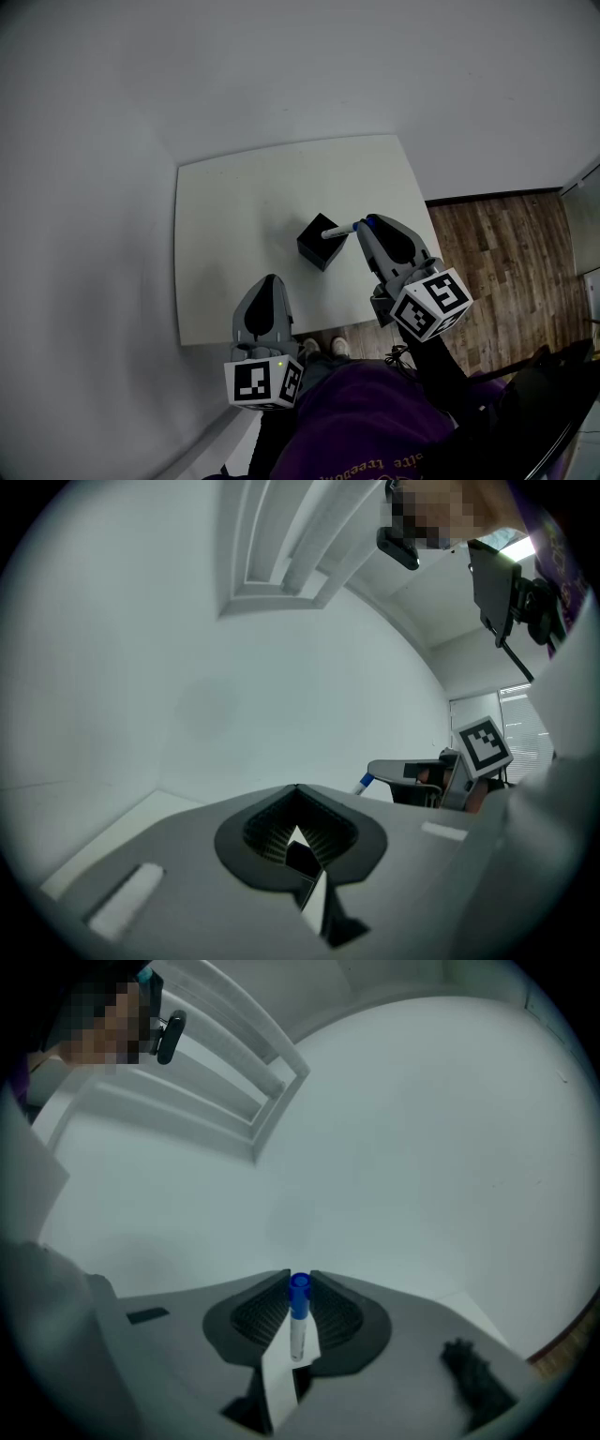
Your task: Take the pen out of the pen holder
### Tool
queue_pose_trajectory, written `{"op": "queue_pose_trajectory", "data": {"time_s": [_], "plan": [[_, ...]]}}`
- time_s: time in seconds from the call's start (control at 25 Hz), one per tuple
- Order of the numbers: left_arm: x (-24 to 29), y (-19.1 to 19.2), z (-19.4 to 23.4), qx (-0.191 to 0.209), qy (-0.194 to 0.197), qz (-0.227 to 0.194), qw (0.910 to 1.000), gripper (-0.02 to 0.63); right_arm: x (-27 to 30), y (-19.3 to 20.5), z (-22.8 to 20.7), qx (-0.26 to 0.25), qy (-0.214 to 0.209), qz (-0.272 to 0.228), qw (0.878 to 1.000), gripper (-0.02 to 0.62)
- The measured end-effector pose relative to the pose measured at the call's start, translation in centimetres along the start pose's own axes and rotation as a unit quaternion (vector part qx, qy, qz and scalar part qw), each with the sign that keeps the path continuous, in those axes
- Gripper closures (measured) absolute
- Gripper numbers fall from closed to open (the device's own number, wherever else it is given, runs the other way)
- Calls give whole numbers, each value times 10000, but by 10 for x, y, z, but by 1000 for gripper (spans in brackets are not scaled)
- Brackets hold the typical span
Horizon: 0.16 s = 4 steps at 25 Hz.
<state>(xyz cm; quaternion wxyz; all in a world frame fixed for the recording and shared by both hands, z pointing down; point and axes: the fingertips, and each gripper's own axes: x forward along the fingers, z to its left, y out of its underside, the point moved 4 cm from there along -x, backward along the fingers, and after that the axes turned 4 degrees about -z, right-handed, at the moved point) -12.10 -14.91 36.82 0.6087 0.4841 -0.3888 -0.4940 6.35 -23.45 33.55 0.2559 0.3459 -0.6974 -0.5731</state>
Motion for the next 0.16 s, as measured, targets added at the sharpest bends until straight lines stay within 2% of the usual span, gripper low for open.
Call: {"op": "queue_pose_trajectory", "data": {"time_s": [0.16], "plan": [[0, -1, 1, -17, -7, 16, 10000, 600, 1, -1, 1, 11, 8, 11, 10000, 522]]}}
